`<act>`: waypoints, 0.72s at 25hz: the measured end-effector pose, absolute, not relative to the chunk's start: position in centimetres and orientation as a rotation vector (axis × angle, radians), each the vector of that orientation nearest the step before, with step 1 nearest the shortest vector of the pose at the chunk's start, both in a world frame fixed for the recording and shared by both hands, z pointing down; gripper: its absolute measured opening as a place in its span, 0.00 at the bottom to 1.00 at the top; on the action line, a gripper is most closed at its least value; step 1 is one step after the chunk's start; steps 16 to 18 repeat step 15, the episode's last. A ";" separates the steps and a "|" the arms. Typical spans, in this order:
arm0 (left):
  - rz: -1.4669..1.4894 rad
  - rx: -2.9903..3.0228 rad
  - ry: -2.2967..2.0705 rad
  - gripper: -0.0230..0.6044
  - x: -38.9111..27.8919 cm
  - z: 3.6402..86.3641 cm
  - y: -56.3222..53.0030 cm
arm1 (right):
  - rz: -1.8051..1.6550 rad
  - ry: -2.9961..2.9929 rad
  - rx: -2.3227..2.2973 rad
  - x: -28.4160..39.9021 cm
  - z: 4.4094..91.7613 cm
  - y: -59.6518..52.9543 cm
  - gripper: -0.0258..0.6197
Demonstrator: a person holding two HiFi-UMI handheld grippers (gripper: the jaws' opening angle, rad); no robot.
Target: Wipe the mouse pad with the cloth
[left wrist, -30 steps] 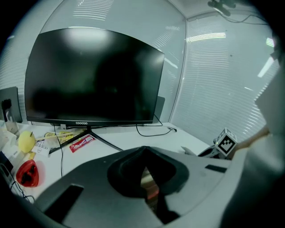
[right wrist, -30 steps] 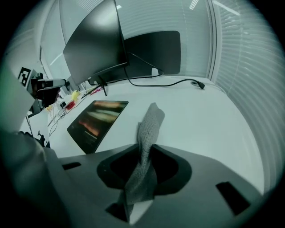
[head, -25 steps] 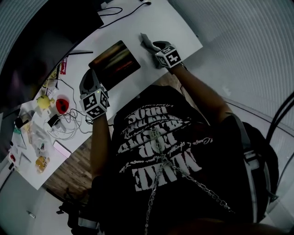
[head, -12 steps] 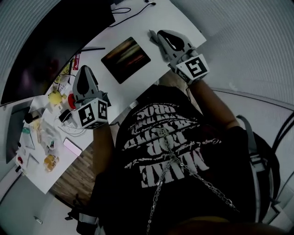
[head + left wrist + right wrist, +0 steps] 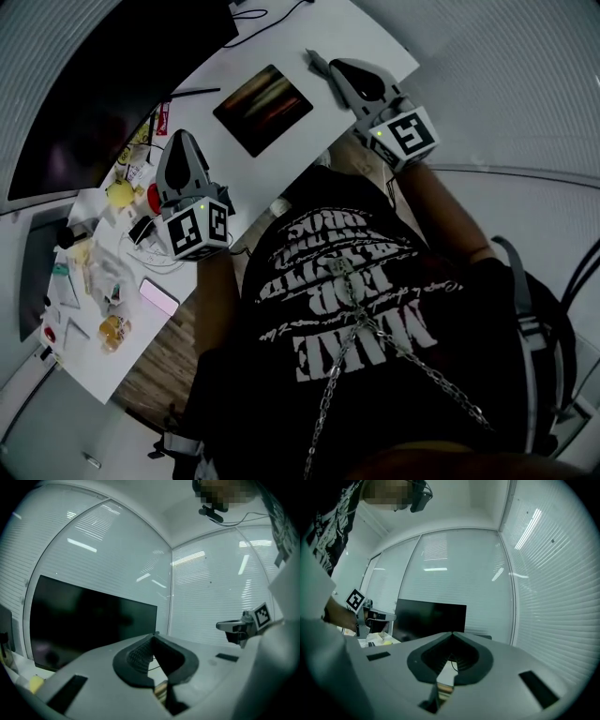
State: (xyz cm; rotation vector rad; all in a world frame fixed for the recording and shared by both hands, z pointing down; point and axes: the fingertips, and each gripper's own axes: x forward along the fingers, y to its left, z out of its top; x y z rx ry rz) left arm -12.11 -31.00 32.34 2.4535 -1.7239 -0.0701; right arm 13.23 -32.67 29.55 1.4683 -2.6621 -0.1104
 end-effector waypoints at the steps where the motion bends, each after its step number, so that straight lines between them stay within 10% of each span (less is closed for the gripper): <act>1: -0.072 2.456 -1.712 0.04 -12.1 32.4 -30.8 | -0.099 -2.657 1.465 13.1 29.5 -32.3 0.04; 18: -0.120 2.478 -1.598 0.04 -11.4 33.6 -32.0 | -0.127 -2.598 1.477 12.5 27.4 -31.5 0.04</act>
